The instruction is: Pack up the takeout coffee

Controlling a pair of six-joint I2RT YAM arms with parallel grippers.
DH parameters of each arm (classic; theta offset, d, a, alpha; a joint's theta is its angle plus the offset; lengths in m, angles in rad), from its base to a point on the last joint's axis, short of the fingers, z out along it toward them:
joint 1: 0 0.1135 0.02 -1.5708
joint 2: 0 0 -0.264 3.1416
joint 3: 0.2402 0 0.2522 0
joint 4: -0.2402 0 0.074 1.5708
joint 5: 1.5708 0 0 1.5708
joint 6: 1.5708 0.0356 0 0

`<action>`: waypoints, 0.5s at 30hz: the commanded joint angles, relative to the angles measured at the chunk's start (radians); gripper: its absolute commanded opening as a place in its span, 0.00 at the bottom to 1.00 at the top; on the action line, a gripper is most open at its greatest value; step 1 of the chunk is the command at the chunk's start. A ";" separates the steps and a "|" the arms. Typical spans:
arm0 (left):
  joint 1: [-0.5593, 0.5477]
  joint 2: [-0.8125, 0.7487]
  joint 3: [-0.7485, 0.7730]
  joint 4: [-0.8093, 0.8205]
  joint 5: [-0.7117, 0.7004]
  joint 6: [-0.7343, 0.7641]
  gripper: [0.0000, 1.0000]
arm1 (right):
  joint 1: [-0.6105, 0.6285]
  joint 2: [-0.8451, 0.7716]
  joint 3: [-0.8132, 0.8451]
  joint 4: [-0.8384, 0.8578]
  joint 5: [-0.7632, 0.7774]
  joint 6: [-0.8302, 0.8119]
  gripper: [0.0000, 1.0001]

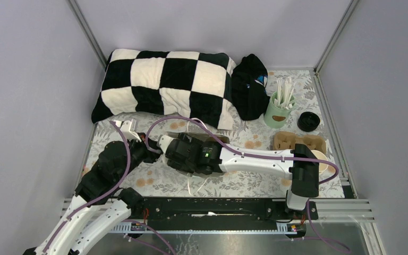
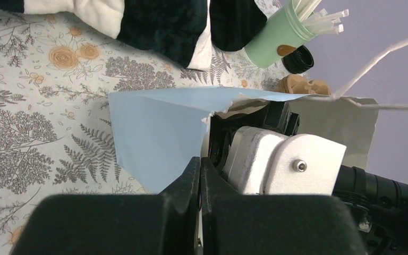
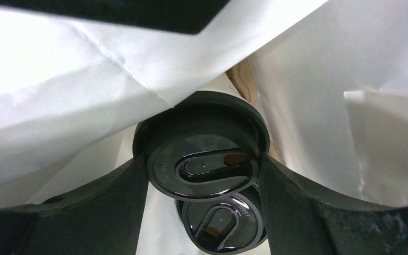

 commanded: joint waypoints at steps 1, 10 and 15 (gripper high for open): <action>-0.017 0.009 -0.061 0.111 0.070 0.070 0.00 | 0.018 0.012 -0.018 0.114 -0.025 -0.023 0.38; -0.017 0.169 0.008 0.206 0.030 0.249 0.00 | -0.048 0.058 0.029 0.155 0.013 -0.114 0.39; -0.017 0.220 0.031 0.297 0.039 0.285 0.00 | -0.064 0.048 0.018 0.195 0.047 -0.183 0.39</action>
